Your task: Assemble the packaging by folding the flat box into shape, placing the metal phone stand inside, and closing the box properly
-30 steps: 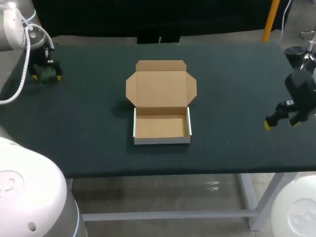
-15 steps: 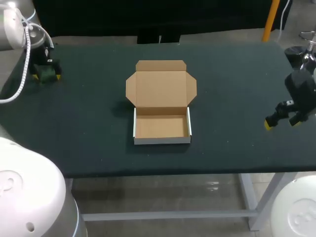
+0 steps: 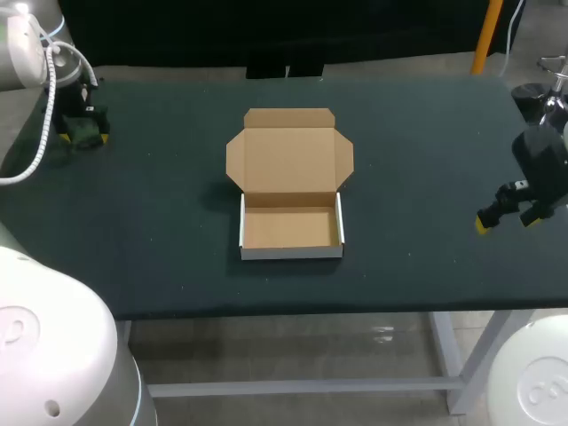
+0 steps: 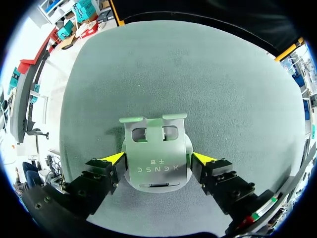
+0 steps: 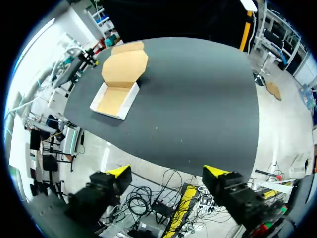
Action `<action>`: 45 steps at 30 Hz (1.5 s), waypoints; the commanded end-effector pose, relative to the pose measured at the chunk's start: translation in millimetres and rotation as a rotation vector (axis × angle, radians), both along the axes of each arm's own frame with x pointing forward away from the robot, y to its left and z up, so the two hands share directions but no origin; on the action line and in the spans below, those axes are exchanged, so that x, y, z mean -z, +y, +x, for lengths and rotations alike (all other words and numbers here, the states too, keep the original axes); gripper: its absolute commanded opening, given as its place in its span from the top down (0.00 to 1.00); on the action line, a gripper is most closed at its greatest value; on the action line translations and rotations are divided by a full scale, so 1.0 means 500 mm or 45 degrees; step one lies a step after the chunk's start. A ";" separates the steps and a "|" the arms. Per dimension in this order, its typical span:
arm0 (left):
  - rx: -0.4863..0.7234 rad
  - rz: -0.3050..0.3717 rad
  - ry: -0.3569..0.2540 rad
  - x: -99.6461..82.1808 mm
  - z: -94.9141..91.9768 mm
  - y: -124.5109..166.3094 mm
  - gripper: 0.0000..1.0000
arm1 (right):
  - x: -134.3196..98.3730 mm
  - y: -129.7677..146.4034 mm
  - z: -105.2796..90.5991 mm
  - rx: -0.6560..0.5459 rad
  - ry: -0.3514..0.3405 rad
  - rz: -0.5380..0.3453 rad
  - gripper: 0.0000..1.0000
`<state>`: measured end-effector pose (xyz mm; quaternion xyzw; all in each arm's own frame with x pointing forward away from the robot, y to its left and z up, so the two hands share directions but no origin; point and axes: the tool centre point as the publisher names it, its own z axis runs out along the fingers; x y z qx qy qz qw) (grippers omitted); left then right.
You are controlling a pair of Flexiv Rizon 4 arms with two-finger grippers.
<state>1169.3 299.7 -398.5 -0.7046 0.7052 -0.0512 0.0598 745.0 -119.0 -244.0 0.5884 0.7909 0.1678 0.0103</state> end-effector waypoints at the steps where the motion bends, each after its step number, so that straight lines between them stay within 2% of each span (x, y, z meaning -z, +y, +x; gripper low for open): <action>1: -0.001 0.001 0.014 0.005 0.008 0.002 0.20 | 0.005 0.007 -0.017 0.011 -0.024 -0.020 0.00; 4: -0.001 0.000 0.018 0.007 0.011 0.003 0.70 | 0.005 0.007 -0.017 0.011 -0.024 -0.020 0.00; 5: -0.001 0.000 0.020 0.008 0.012 0.003 0.93 | 0.005 0.007 -0.017 0.011 -0.024 -0.020 0.00; 6: -0.002 0.001 0.021 0.009 0.012 0.003 1.00 | 0.005 0.007 -0.017 0.011 -0.024 -0.020 0.00; 14: -0.023 -0.007 0.008 0.001 0.007 0.008 1.00 | 0.005 0.007 -0.017 0.011 -0.024 -0.020 0.00; 26: 0.003 -0.014 -0.056 -0.040 -0.019 0.009 1.00 | 0.005 0.007 -0.017 0.011 -0.024 -0.020 0.00; 30: 0.031 -0.024 -0.072 -0.059 -0.037 0.005 1.00 | -0.003 0.025 -0.004 -0.222 -0.200 -0.023 0.00; 32: 0.041 -0.024 -0.079 -0.067 -0.046 0.001 1.00 | -0.001 0.029 0.001 -0.295 -0.246 -0.052 0.00; 40: 0.125 -0.053 -0.098 -0.098 -0.088 -0.028 1.00 | 0.005 0.037 0.009 -0.568 -0.461 0.008 0.00; 45: 0.184 -0.069 -0.115 -0.125 -0.122 -0.049 1.00 | 0.008 0.034 0.007 -0.702 -0.561 0.048 0.00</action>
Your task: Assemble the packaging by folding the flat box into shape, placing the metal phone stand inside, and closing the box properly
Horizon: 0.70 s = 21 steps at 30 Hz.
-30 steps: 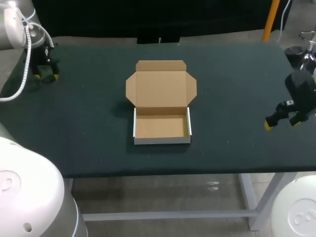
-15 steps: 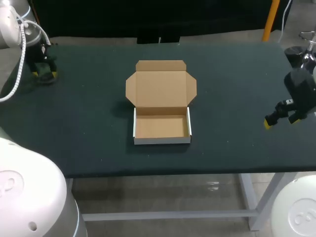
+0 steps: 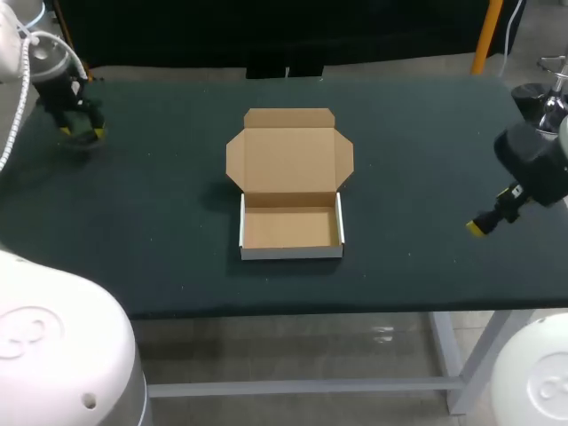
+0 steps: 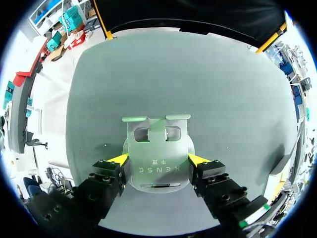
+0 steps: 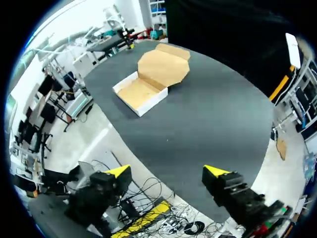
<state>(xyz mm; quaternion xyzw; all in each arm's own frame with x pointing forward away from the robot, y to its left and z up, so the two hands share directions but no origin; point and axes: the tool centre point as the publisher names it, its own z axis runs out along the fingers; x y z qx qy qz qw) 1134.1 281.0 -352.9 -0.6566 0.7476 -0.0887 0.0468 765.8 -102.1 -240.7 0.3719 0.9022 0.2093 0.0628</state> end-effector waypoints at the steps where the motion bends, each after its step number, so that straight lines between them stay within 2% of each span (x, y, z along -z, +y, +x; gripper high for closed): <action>1: 0.027 -0.005 -0.072 -0.039 -0.059 -0.017 1.00 | 0.015 0.000 -0.034 -0.155 -0.277 0.156 0.00; 10: 0.074 0.000 -0.081 -0.069 -0.113 -0.053 1.00 | 0.029 0.018 -0.025 -0.298 -0.338 0.239 0.00; 13: 0.080 -0.003 -0.078 -0.077 -0.131 -0.062 1.00 | 0.035 0.031 -0.015 -0.330 -0.336 0.272 0.00; 21: 0.094 -0.011 -0.100 -0.108 -0.168 -0.075 1.00 | 0.060 0.074 0.024 -0.409 -0.315 0.275 0.00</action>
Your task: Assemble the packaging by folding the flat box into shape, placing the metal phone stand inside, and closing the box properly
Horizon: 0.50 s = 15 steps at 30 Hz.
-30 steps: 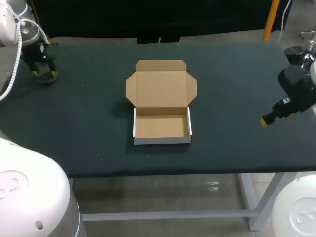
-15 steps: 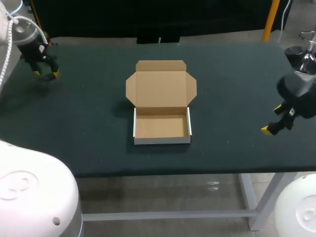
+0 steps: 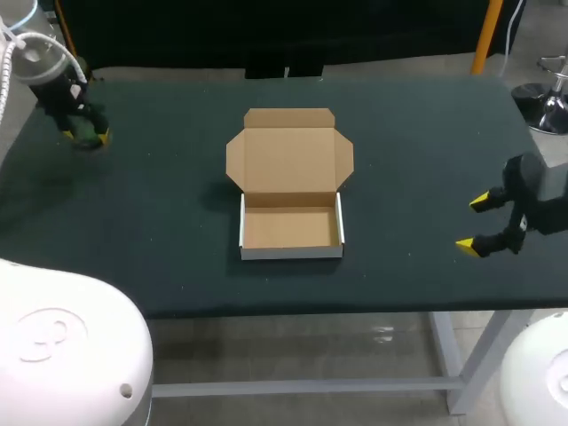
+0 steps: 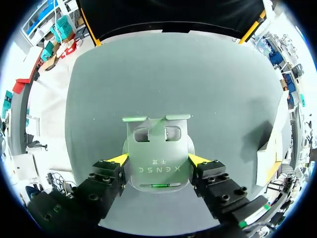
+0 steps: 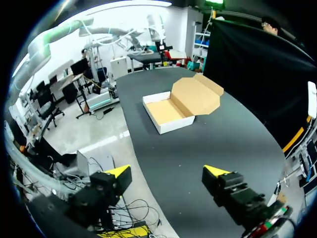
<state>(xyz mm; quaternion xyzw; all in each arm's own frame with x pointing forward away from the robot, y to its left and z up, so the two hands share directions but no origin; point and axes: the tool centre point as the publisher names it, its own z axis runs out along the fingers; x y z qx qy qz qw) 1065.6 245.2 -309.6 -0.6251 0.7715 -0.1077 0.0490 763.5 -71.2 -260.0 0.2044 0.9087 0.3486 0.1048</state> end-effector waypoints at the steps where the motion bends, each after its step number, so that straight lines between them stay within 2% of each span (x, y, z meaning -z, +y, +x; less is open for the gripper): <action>1: -0.010 0.016 -0.063 -0.024 -0.034 -0.004 1.00 | 0.024 0.017 0.034 -0.026 0.013 0.017 0.00; 9: -0.013 0.028 -0.075 -0.036 -0.056 0.001 1.00 | 0.061 0.043 0.054 -0.060 0.062 -0.006 0.00; 15: -0.009 0.029 -0.075 -0.040 -0.072 0.001 1.00 | 0.080 0.055 0.065 -0.046 0.055 -0.039 0.00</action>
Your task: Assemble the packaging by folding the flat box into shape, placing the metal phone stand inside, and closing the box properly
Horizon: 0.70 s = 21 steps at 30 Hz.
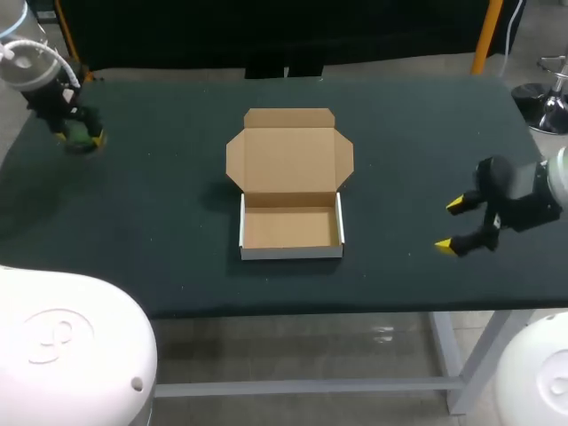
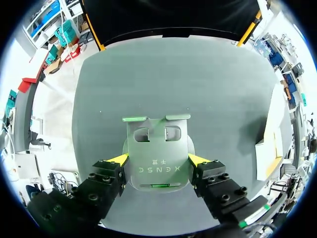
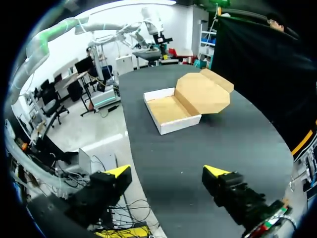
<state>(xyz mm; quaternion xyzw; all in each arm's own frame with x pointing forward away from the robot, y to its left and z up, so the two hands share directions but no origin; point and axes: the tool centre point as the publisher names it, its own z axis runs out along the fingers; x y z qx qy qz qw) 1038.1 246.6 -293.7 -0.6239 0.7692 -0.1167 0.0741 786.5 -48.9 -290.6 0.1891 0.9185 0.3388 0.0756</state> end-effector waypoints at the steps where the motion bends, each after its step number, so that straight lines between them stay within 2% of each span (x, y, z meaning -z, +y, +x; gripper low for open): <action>1: 0.000 0.009 -0.011 -0.008 -0.020 -0.003 1.00 | 0.018 0.011 0.019 0.017 -0.008 -0.019 0.00; 6: -0.003 0.014 0.004 -0.019 -0.030 -0.011 1.00 | 0.018 0.011 0.019 0.017 -0.008 -0.019 0.00; 11: 0.031 0.017 0.020 -0.049 -0.051 -0.030 1.00 | 0.018 0.011 0.019 0.017 -0.008 -0.019 0.00; 16: 0.083 0.014 0.045 -0.074 -0.084 -0.052 1.00 | 0.018 0.011 0.019 0.017 -0.008 -0.019 0.00; 21: 0.102 0.041 0.029 -0.093 -0.125 -0.079 1.00 | 0.018 0.011 0.019 0.017 -0.008 -0.019 0.00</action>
